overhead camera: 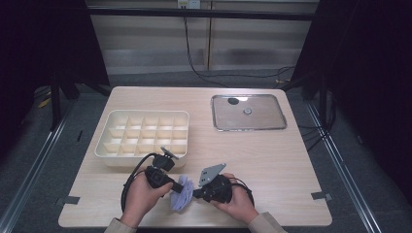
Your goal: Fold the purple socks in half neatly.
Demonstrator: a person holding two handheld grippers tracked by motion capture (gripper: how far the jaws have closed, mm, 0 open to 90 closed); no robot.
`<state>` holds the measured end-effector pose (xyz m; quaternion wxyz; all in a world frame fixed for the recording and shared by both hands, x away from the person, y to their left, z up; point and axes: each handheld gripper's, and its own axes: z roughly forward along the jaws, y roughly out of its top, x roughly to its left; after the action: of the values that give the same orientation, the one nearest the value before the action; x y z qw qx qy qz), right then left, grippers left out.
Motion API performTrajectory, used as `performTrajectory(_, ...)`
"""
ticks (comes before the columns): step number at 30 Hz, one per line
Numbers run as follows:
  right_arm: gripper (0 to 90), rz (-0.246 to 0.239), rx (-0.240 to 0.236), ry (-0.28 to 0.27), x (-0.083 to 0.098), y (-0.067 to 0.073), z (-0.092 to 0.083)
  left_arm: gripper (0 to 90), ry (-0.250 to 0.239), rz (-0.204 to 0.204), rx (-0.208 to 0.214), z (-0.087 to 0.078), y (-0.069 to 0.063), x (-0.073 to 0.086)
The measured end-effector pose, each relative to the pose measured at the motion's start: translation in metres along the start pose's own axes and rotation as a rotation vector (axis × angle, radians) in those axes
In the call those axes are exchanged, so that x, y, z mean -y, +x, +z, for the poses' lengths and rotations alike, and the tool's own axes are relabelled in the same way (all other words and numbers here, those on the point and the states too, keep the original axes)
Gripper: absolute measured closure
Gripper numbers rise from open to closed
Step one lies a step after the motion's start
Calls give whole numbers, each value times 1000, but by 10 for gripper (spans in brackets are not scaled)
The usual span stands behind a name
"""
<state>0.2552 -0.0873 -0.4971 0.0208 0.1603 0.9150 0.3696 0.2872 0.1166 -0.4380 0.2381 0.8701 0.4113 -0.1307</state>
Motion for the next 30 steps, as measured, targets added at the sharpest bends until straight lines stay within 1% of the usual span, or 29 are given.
performTrajectory(2,897,-9,2,-6,0,-1,0,841,-6,3,-5,0,-1,0)
performTrajectory(3,897,-8,3,-6,0,0,1,841,1,4,2,-1,-2,-1)
performTrajectory(4,897,-5,1,-3,0,0,1,841,-8,0,1,0,-2,-1)
performTrajectory(5,897,-4,1,-3,0,0,1,841,-3,2,3,0,-2,-1)
performTrajectory(6,897,-4,1,-3,0,0,1,841,6,13,4,0,-2,-1)
performTrajectory(7,897,-3,1,-3,-1,1,1,841,5,14,3,1,-2,-1)
performTrajectory(10,897,-5,1,-2,-1,1,1,840,-7,6,5,2,-2,-1)
performTrajectory(13,897,-6,2,-2,-1,1,1,840,0,11,-2,3,-3,-1)
performTrajectory(15,897,-6,1,-2,-1,1,1,840,7,16,2,3,-3,-2)
performTrajectory(19,897,-6,0,-2,-1,1,1,840,0,12,6,6,-4,-2)
performTrajectory(20,897,-2,0,0,-1,1,1,839,-1,18,11,7,-5,-3)
performTrajectory(21,897,-6,1,-2,-1,1,1,838,3,16,12,7,-5,-3)
performTrajectory(23,897,-8,2,-2,-1,1,1,838,15,25,7,8,-6,-4)
performTrajectory(27,897,-5,2,-2,-1,1,1,834,8,20,8,11,-8,-5)
performTrajectory(29,897,-4,1,-2,-1,1,1,834,18,35,7,12,-8,-5)
performTrajectory(30,897,-4,1,-1,-1,1,1,833,7,18,11,13,-9,-5)
